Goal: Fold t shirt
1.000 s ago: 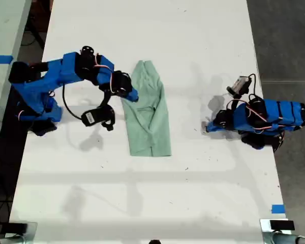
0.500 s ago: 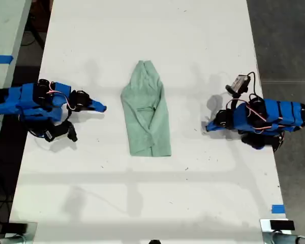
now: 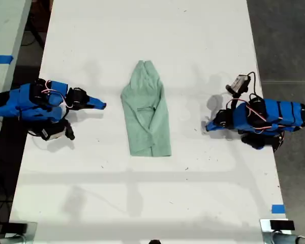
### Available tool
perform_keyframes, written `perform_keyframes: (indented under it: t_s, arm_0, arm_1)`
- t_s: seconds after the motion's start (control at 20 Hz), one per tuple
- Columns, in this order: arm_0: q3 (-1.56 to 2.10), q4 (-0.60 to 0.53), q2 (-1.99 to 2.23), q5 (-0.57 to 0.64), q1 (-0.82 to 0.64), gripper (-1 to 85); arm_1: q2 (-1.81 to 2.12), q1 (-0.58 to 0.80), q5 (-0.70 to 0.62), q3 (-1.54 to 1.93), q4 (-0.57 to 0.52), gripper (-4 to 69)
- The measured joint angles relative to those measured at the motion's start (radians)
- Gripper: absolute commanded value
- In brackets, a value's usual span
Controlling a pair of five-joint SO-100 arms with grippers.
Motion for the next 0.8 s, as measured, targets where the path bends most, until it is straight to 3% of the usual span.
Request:
perform_keyframes:
  t_s: [0.8]
  arm_0:
    - [0.003,0.008,0.0,-0.011,-0.002,-0.2]
  arm_1:
    - [0.0,0.0,0.006,0.0,0.0,-2.5]
